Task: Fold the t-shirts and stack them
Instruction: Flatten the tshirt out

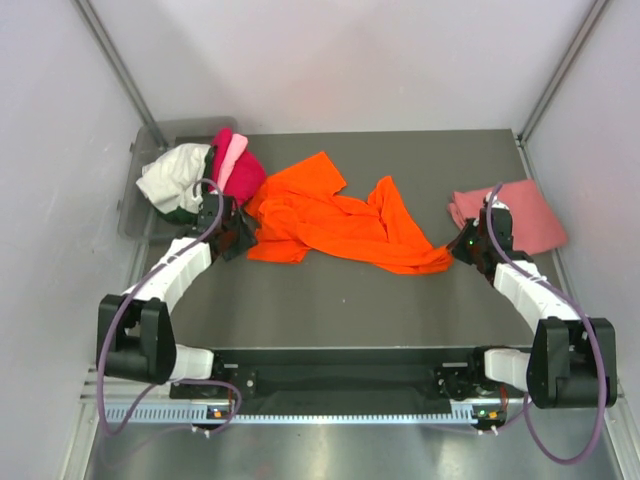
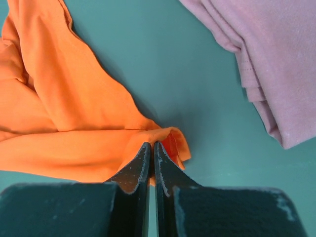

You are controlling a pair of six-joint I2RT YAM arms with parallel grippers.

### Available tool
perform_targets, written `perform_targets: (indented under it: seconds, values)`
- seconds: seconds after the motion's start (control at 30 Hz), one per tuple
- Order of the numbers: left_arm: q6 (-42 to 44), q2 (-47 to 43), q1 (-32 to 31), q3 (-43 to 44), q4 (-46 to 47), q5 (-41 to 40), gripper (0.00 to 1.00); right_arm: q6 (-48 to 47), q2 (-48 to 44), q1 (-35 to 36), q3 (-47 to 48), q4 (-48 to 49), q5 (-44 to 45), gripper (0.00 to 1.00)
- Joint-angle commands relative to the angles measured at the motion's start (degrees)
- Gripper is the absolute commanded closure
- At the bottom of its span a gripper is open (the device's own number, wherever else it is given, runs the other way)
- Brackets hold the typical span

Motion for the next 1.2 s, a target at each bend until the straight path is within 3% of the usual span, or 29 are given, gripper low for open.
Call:
perform_targets:
  seconds: [0.0, 0.17, 0.53, 0.6, 0.63, 0.77, 1.03, 1.17]
  values:
    - [0.04, 1.81, 0.08, -1.22, 2.06, -2.84, 0.49, -0.39, -0.24, -0.16, 1.36, 2.82, -0.76, 1.0]
    - [-0.4, 6.56, 0.08, -0.6, 3.9, -6.37, 0.51, -0.92, -0.33, -0.07, 1.71, 1.85, -0.23, 1.0]
    - [-2.51, 16.77, 0.08, 0.89, 7.25, -4.79, 0.54, -1.54, -1.12, -0.16, 1.01, 1.68, 1.09, 1.0]
    - [-2.6, 17.47, 0.08, 0.98, 7.07, -5.05, 0.61, -1.54, -1.21, -0.07, 0.83, 1.59, 1.18, 1.0]
    - [-2.6, 17.65, 0.08, 0.98, 6.9, -5.14, 0.72, -1.54, -1.03, -0.16, 0.92, 1.5, 1.18, 1.0]
    - [-2.51, 17.56, 0.08, 0.63, 6.98, -4.79, 1.0, -1.54, -1.12, -0.07, 1.1, 1.5, 1.0, 1.0]
    - [-1.64, 9.48, 0.08, 0.27, 4.53, -6.28, 1.0, -1.28, -0.77, -0.16, 1.89, 1.59, 0.65, 1.0]
    - [-0.67, 5.96, 0.08, 2.21, 2.77, -1.47, 1.0, 0.57, 1.69, 0.01, 4.17, 2.91, -2.94, 1.0]
